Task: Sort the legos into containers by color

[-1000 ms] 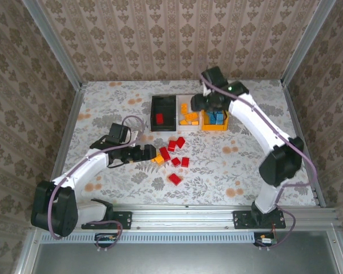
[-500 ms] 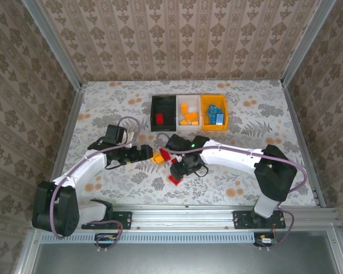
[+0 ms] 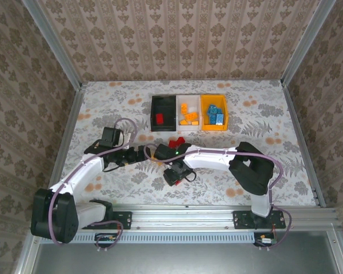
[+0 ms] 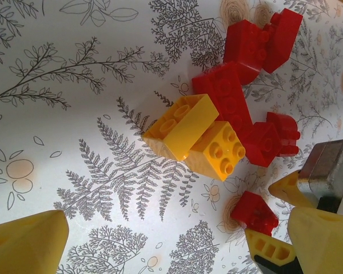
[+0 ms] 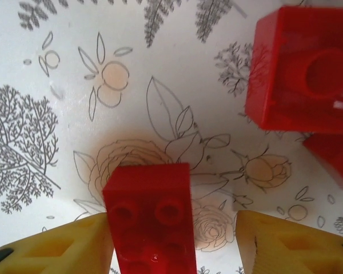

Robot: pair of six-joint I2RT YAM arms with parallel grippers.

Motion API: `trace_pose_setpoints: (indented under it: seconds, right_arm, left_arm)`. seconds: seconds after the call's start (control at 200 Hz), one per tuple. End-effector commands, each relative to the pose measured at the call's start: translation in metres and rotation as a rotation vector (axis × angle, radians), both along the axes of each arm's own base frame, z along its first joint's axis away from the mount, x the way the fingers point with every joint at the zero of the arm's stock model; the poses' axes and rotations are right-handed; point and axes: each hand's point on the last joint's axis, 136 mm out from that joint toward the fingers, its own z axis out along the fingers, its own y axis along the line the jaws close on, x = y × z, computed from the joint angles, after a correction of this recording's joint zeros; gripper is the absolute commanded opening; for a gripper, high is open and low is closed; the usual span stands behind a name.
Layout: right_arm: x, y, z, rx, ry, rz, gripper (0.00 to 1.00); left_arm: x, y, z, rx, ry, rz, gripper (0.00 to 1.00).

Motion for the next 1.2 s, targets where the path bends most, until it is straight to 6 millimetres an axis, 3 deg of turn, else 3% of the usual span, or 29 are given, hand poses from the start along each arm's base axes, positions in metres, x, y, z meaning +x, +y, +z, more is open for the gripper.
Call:
trace_pose_setpoints:
  seconds: [0.0,0.23,0.44,0.55,0.685,0.865,1.095,1.195]
  right_arm:
    - [0.008,-0.001,0.001,-0.047,-0.044,0.008,0.56]
    - [0.007,0.001,-0.003,-0.042,-0.036,-0.002,0.41]
    - [0.006,0.001,-0.002,-0.035,-0.032,-0.018,0.39]
    - [0.008,0.002,0.008,-0.019,-0.048,-0.025,0.37]
    - [0.020,0.006,0.042,0.047,-0.104,-0.038,0.34]
    - [0.059,0.002,0.111,0.180,-0.209,-0.108,0.33]
    - [0.141,-0.014,0.197,0.356,-0.340,-0.278,0.32]
    - [0.182,-0.015,0.218,0.412,-0.394,-0.349,0.31]
  left_arm:
    - [-0.002,-0.001,0.002,-0.025,0.004,-0.002,1.00]
    - [-0.002,-0.002,0.001,-0.032,0.010,-0.006,1.00]
    - [-0.003,-0.003,0.001,-0.036,0.012,-0.010,1.00]
    - [-0.003,-0.002,0.002,-0.035,0.006,-0.008,1.00]
    - [-0.003,-0.002,0.004,-0.035,0.002,-0.008,1.00]
    - [-0.004,-0.002,0.006,-0.039,-0.002,-0.011,1.00]
    - [-0.006,-0.002,0.009,-0.039,-0.008,-0.012,1.00]
    - [-0.009,-0.001,0.006,-0.041,0.001,-0.011,1.00]
